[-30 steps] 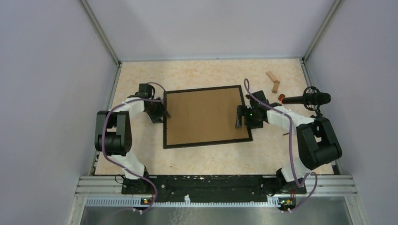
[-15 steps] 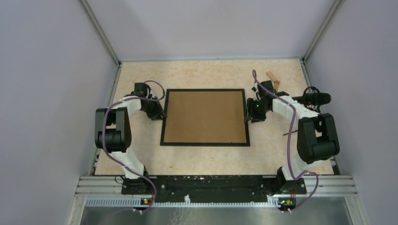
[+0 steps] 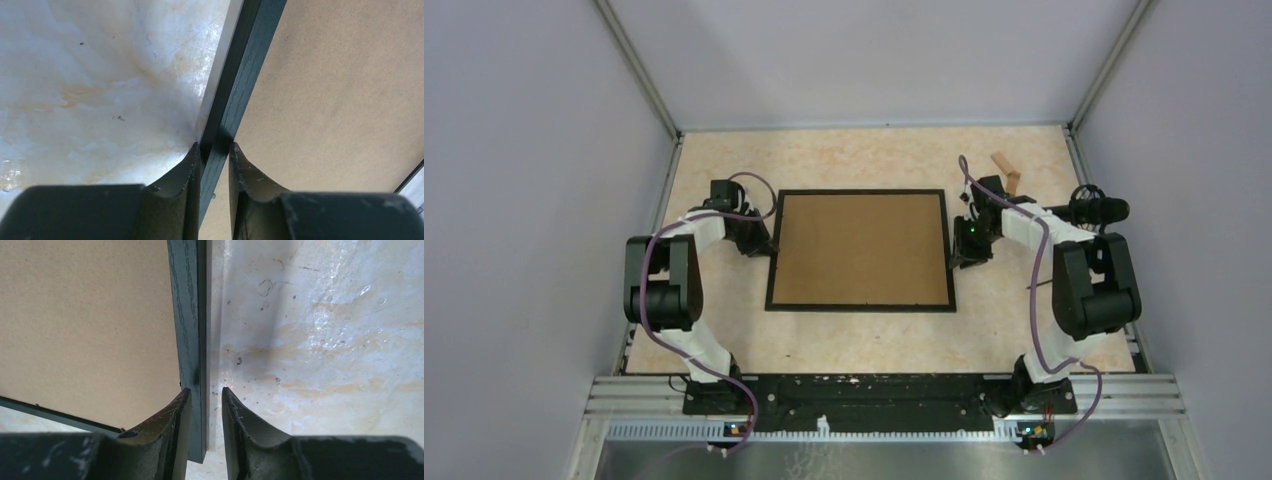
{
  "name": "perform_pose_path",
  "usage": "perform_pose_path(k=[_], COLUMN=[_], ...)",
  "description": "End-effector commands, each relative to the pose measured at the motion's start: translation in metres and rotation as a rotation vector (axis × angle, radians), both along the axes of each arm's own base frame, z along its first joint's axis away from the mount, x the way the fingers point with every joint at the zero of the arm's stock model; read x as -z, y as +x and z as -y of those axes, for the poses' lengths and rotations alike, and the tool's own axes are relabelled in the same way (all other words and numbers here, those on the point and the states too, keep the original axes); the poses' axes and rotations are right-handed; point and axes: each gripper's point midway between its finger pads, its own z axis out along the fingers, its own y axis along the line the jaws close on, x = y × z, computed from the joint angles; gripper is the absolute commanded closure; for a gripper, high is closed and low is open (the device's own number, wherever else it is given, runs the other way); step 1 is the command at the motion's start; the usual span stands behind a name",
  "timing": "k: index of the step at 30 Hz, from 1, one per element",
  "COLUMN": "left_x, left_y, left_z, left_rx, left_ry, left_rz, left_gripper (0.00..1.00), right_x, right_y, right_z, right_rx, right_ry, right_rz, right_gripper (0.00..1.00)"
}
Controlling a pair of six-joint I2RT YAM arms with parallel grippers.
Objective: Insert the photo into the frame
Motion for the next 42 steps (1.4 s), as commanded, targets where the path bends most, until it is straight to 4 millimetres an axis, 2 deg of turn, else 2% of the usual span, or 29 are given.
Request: perform_pose_path(k=[1,10,17,21,24,26,28,30,31,32,34,35,38,40,42], left_x=[0.050,0.051,0.051,0.053,0.053,0.054,0.053,0.053,0.053,0.053,0.053,0.052,0.051,0.051,0.052], left_y=[-0.048,-0.047,-0.048,-0.048,-0.048,-0.048,-0.049,-0.048,-0.048,-0.048,-0.049,-0.049,-0.048,-0.048,-0.047], left_z=[-0.027,-0.025,-0.022,-0.016,-0.014,-0.014,-0.014,-0.014,-0.015,-0.016,-0.017,-0.018,-0.019,-0.018,-0.017], left_rx=[-0.018,-0.014,-0.001,0.011,0.019,0.022,0.023,0.023,0.024,0.024,0.024,0.023,0.021,0.020,0.021], left_ry=[0.151,0.138,0.139,0.124,0.125,0.128,0.129,0.131,0.135,0.139,0.147,0.151,0.155,0.151,0.148], left_rz=[-0.210,-0.207,-0.207,-0.212,-0.212,-0.213,-0.213,-0.211,-0.211,-0.211,-0.213,-0.213,-0.210,-0.209,-0.210], left_gripper=[0.77,0.85,0.92,0.95,0.97,0.97,0.97,0.98,0.98,0.98,0.99,0.99,1.00,1.00,1.00], right_x=[-0.006,0.012,0.032,0.057,0.075,0.080,0.080,0.070,0.056,0.046,0.005,-0.012,-0.046,-0.052,-0.048], right_y=[0.013,0.009,0.002,-0.007,-0.010,-0.009,-0.008,-0.001,0.007,0.010,0.027,0.036,0.064,0.077,0.089], right_z=[0.000,-0.009,-0.004,-0.002,0.004,0.004,-0.002,-0.019,-0.032,-0.044,-0.065,-0.064,-0.032,-0.019,-0.011], right_rx=[-0.012,-0.030,-0.015,0.015,0.034,0.009,-0.042,-0.085,-0.107,-0.120,-0.117,-0.098,-0.028,-0.006,0.013], right_ry=[0.006,0.053,0.010,-0.061,-0.191,-0.321,-0.409,-0.407,-0.365,-0.294,-0.082,-0.020,-0.015,0.005,0.025], right_rz=[0.034,-0.004,-0.049,-0.098,-0.125,-0.117,-0.120,-0.100,-0.066,-0.058,0.014,0.049,0.146,0.167,0.166], right_gripper=[0.72,0.73,0.74,0.74,0.74,0.73,0.66,0.56,0.47,0.42,0.38,0.38,0.38,0.41,0.48])
